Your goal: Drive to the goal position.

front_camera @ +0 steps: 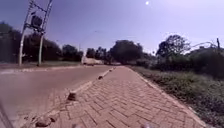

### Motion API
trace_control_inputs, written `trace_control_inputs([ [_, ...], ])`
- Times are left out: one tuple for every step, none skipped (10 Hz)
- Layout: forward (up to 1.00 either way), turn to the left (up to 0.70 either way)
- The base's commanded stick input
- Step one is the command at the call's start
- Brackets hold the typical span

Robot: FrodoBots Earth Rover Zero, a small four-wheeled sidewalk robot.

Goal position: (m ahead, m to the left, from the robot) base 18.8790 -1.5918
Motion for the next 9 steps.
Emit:
trace_control_inputs([
  [0.30,0.00],
  [0.30,0.00],
  [0.30,0.00],
  [0.30,0.00],
  [0.30,0.00],
  [0.30,0.00],
  [0.30,0.00],
  [0.30,0.00],
  [0.30,0.00],
])
